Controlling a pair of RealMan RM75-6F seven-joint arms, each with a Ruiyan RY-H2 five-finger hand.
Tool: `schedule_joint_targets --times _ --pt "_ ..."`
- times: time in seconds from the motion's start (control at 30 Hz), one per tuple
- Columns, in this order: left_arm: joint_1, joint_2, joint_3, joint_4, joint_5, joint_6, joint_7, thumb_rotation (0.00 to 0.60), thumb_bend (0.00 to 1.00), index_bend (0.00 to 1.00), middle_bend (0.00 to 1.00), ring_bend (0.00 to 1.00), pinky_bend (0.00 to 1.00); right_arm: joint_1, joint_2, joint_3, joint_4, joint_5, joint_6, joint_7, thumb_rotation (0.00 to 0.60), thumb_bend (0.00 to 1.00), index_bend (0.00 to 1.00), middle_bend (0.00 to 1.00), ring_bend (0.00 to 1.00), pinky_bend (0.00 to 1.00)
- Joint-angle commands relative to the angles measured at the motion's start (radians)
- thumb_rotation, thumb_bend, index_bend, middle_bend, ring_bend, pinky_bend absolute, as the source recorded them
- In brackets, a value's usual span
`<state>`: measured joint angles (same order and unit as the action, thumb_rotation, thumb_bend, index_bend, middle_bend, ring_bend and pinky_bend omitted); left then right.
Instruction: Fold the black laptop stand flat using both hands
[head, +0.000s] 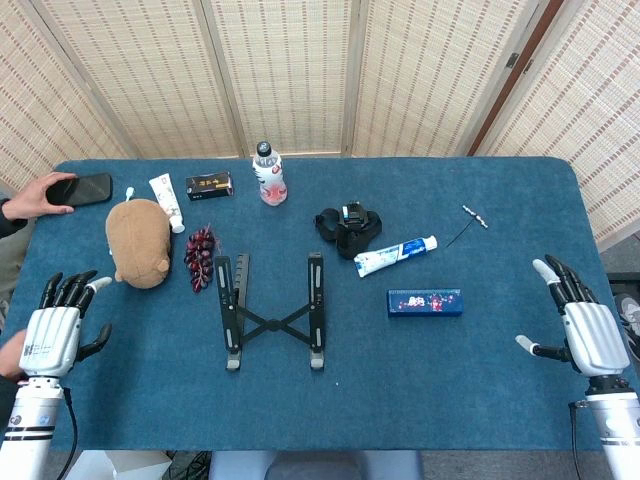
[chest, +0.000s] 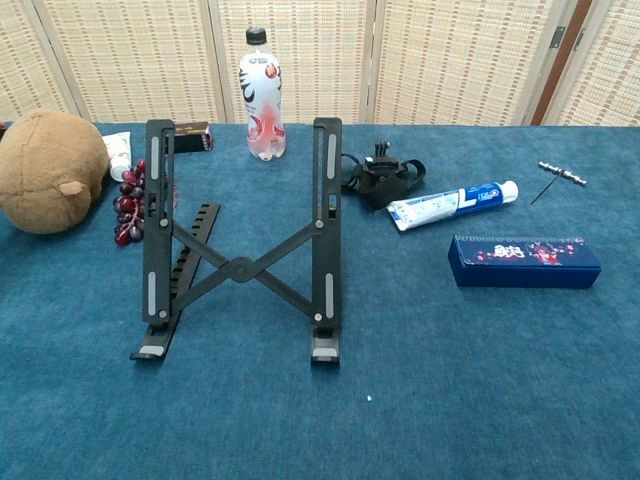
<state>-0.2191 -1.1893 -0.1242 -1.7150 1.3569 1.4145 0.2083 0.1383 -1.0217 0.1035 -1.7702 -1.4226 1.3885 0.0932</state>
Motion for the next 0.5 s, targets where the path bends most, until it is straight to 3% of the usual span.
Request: schedule_joint_targets --times 0.03,0.3,0.5 --pt "0.0 0.0 0.0 0.001 -0.001 0.0 0.0 0.6 0.02 0.0 0.01 0.0 0.18 0.001 0.0 -0.001 0.0 0.0 -0.003 0.0 0.6 0.32 0.2 0.15 0.12 0.0" --pt "0.002 0.003 0.002 -0.006 0.005 0.005 -0.002 0.6 0.02 0.0 0.01 0.0 0.18 0.01 0.001 -0.004 -0.003 -0.015 -0.016 0.02 0.6 0.32 0.2 0.15 0.12 0.0" --pt "-0.002 0.005 0.002 -0.006 0.012 0.0 -0.014 0.6 0.02 0.0 0.01 0.0 0.18 0.073 0.018 0.002 -0.035 -0.055 -0.112 0.186 0.6 0.32 0.2 0.15 0.12 0.0"
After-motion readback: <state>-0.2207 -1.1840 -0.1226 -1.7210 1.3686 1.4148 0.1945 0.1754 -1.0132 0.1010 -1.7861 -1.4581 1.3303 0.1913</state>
